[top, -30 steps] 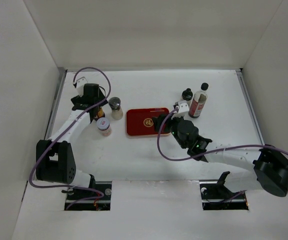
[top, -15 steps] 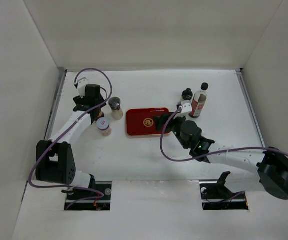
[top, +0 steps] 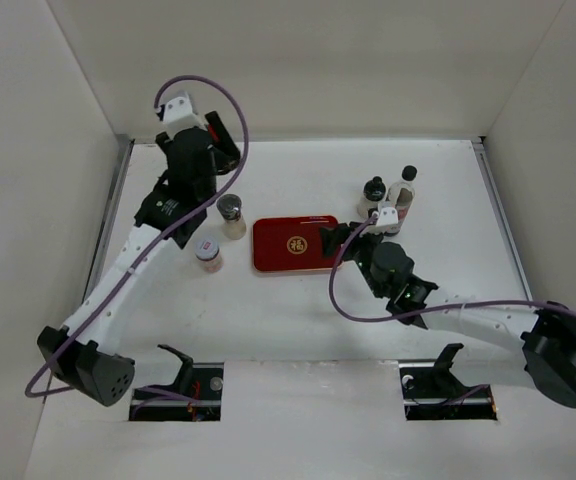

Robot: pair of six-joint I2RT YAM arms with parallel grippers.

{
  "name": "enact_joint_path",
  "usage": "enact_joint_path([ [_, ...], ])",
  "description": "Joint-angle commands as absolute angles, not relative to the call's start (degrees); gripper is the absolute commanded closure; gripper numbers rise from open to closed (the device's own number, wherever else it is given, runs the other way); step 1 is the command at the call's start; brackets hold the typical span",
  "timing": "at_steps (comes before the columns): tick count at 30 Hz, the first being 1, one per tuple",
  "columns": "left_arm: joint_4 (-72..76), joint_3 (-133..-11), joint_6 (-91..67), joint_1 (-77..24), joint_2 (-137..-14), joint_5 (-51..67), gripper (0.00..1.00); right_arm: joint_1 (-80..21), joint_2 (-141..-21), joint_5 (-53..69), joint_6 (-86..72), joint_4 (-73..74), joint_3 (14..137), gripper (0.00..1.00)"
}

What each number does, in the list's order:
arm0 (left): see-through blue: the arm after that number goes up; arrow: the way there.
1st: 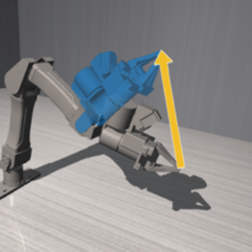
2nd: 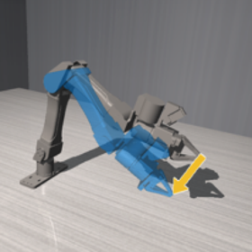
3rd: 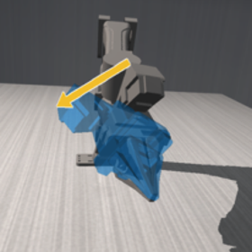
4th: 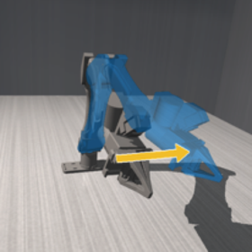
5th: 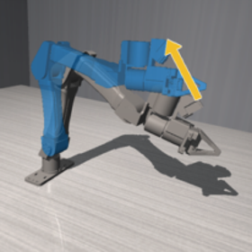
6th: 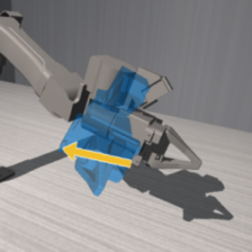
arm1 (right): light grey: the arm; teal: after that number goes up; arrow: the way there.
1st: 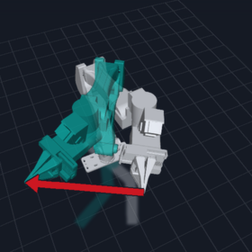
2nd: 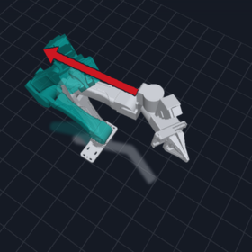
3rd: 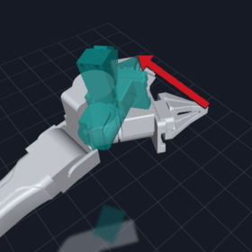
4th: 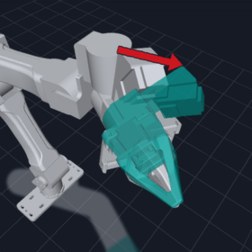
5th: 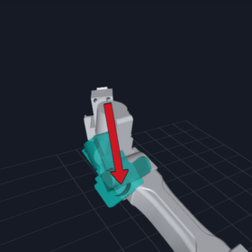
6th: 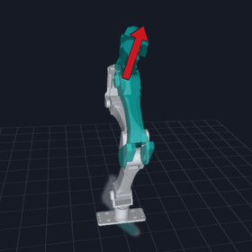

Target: Organize the condiment bottles

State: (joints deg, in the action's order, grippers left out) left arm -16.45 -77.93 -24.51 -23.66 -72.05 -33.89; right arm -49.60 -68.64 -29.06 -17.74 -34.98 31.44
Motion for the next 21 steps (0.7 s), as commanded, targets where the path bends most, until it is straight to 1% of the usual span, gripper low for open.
enact_joint_path([
  [1, -9.23, -82.61, -23.47, -30.61, -74.96, -33.93, 0.71, -48.39, -65.84, -32.34, -18.54, -39.55, 30.41, 0.13],
  [5, -5.81, -82.35, -23.55, -36.15, -79.88, -33.66, 0.71, -47.24, -63.2, -33.75, -19.33, -39.55, 29.01, 0.13],
  [9, -3.52, -80.86, -23.55, -39.06, -84.89, -33.49, 0.71, -44.87, -61.88, -35.33, -21.18, -39.55, 27.6, 0.12],
  [15, 2.45, -75.77, -23.73, -39.86, -88.76, -32.61, 0.72, -41.79, -60.03, -36.3, -24.87, -39.37, 25.67, 0.12],
  [21, 5.44, -72.43, -24.34, -40.91, -91.58, -30.15, 0.71, -40.12, -58.54, -36.65, -26.72, -39.2, 24.43, 0.12],
])
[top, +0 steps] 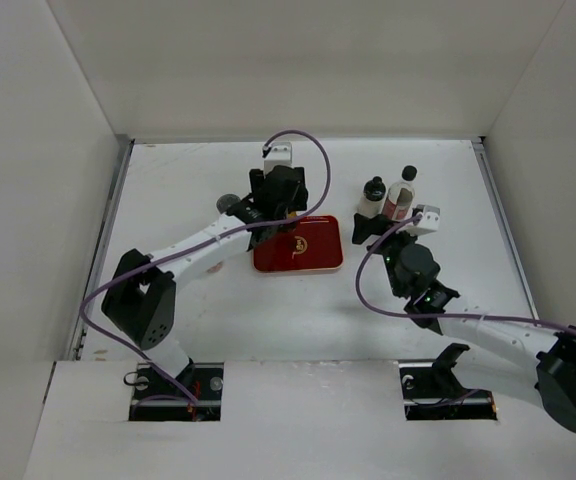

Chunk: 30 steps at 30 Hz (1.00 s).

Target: Organize the condiment bottles

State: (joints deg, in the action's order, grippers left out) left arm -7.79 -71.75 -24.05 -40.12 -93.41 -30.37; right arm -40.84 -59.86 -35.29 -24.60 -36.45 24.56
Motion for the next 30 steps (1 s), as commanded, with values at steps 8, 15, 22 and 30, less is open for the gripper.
enact_joint_path([
  [8, 7.38, -72.33, -24.43, -41.88, -96.41, -29.36, 0.71, -39.77, -58.45, -36.74, -26.98, -38.94, 24.43, 0.11],
  [15, 7.29, -72.07, -24.26, -42.32, -98.87, -29.53, 0.71, -39.77, -57.92, -36.74, -26.98, -38.94, 24.26, 0.1],
  [22, 9.23, -70.05, -24.52, -42.49, -99.67, -30.5, 0.43, -39.77, -57.92, -36.83, -26.98, -39.11, 24.17, 0.08],
  [30, 7.74, -68.91, -22.5, -43.2, -91.07, -32.69, 0.11, -39.77, -57.74, -36.83, -26.98, -38.94, 24.26, 0.07],
])
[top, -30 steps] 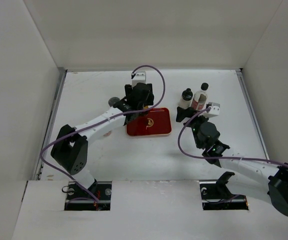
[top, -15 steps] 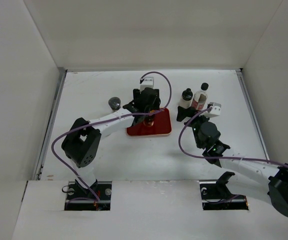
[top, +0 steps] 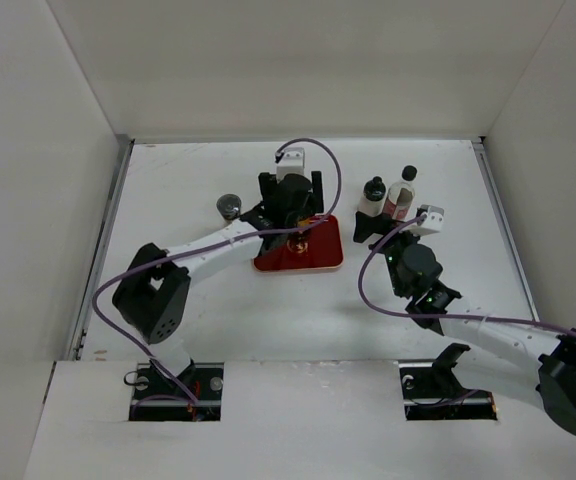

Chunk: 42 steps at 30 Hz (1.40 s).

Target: Organize the condiment bottles

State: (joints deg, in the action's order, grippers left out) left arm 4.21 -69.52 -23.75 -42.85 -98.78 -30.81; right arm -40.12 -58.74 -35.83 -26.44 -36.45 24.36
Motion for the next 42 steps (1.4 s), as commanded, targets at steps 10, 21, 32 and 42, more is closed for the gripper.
enact_joint_path([
  [10, -5.61, -62.94, -23.73, -31.96, -78.58, -34.98, 0.13, -40.03, -58.53, -36.39, -26.9, -38.94, 24.61, 0.06],
  [21, -4.66, -55.46, -23.38, -26.67, -76.02, -28.57, 0.15, -40.12, -60.73, -36.04, -26.72, -38.94, 25.49, 0.05],
  [32, -0.88, -54.32, -22.5, -25.27, -80.77, -28.83, 0.2, -40.12, -61.35, -36.04, -26.54, -39.02, 25.58, 0.04],
  [42, 1.93, -53.61, -22.24, -25.18, -83.67, -29.53, 0.27, -40.12, -62.4, -35.95, -26.37, -39.29, 25.93, 0.04],
])
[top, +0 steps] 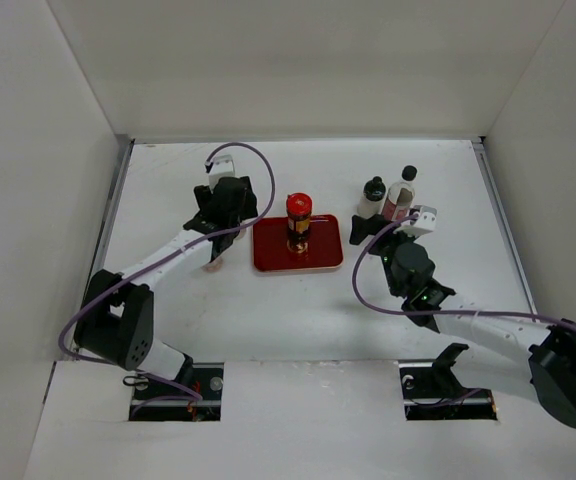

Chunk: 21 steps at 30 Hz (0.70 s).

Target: Organize the condiment bottles

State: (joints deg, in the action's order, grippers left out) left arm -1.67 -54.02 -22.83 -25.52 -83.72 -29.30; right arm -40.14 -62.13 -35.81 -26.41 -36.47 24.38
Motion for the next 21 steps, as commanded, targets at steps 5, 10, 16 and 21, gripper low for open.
enact_joint_path([
  [5, 1.85, -53.35, -22.15, -25.0, -84.11, -30.41, 0.3, -40.12, -62.23, -35.95, -26.37, -39.37, 25.93, 0.04],
  [10, 1.93, -53.61, -21.97, -25.0, -84.29, -31.11, 0.45, -40.12, -61.96, -35.95, -26.37, -39.37, 25.75, 0.03],
  [16, 2.46, -53.53, -20.83, -26.67, -81.66, -34.27, 0.56, -40.12, -61.52, -35.95, -26.37, -39.37, 25.66, 0.03],
  [21, 2.2, -54.84, -19.25, -30.18, -75.68, -36.12, 0.58, -40.12, -61.79, -35.95, -26.37, -39.46, 25.75, 0.03],
])
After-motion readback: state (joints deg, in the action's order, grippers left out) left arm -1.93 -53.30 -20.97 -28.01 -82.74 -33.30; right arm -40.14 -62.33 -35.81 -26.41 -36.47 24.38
